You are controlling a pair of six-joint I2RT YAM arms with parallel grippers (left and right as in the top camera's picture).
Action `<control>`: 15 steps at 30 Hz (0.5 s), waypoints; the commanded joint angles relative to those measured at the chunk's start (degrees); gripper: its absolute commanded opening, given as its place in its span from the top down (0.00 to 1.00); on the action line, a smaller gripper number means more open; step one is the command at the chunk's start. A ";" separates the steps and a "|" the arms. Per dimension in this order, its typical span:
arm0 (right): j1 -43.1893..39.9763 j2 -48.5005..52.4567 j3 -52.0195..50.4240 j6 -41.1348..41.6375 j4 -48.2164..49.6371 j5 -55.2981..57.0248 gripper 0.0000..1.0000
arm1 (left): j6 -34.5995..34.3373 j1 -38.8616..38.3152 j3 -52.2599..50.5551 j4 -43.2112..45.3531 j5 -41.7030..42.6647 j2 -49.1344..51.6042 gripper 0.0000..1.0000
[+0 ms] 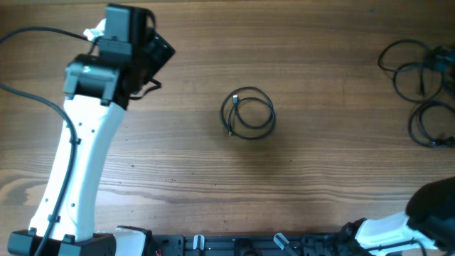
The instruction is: Untangle cables
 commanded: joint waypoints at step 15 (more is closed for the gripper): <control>49.90 13.09 1.22 16.61 -1.33 29.09 0.30 | 7.30 14.62 0.04 -0.66 8.94 0.00 0.02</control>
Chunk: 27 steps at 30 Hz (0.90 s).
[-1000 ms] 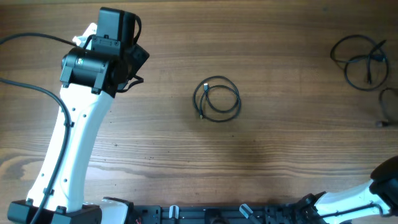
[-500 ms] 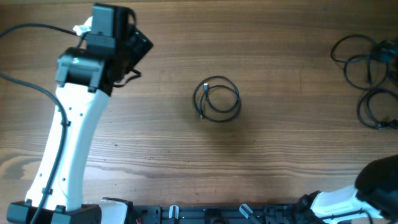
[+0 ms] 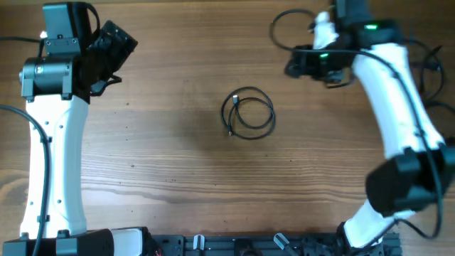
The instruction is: Untangle cables
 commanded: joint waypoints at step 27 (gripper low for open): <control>12.70 21.51 -2.49 -9.97 8.90 15.96 0.63 | 1.36 0.70 -0.02 -4.81 0.74 0.00 0.00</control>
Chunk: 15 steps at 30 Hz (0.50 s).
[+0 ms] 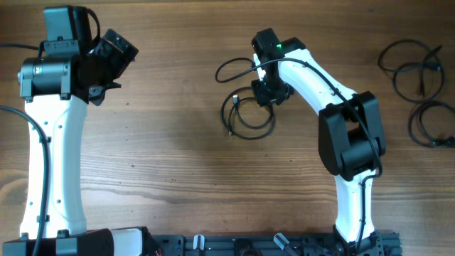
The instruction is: Untangle cables
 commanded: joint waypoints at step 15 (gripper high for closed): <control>-0.20 0.96 -8.33 -0.72 6.32 -0.02 0.63 | 1.33 0.37 -0.02 -0.50 0.46 0.00 0.00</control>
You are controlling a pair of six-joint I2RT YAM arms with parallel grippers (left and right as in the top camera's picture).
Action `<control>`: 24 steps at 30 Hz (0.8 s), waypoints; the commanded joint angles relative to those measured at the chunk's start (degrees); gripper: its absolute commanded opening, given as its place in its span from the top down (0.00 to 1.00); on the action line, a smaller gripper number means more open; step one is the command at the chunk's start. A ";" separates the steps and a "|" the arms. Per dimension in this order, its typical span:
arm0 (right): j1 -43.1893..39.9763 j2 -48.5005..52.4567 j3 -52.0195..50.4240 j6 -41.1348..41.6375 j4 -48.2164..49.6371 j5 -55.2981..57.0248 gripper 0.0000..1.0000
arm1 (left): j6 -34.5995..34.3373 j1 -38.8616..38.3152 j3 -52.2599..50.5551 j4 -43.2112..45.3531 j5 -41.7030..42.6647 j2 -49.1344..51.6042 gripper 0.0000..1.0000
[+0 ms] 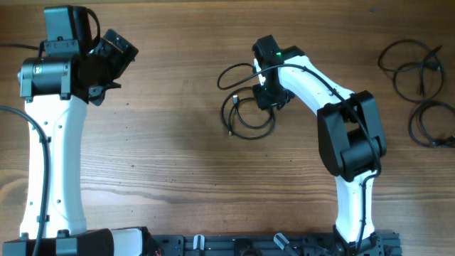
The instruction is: Untangle cables
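Observation:
A small coiled black cable (249, 116) lies at the table's middle. My right gripper (268, 96) hangs over the coil's upper right edge, its jaws hidden beneath the wrist. A second black cable (229, 73) loops out to the left from it, seemingly held. A tangle of black cables (419, 78) lies at the far right. My left gripper (106, 75) is far off at the upper left, over bare wood, and its fingers are too dark to read.
The left arm's white link (53, 156) runs down the left side. The right arm (352, 142) stretches from the front edge up to the middle. Black clamps (234, 245) line the front edge.
My right gripper has shifted slightly to the right over the coil, and the loose loop it carries now lies a little lower. The left arm has not moved.
At first the right arm was low at the bottom right corner and the left arm was near the upper left. Then the right gripper was at the far edge with a cable loop, and the left had moved further left. After that the right gripper stood over the central coil.

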 commanded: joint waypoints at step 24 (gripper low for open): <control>-6.58 -4.90 18.05 11.56 -1.55 -1.42 0.96 | 1.31 0.37 -0.02 -0.20 0.46 0.00 0.00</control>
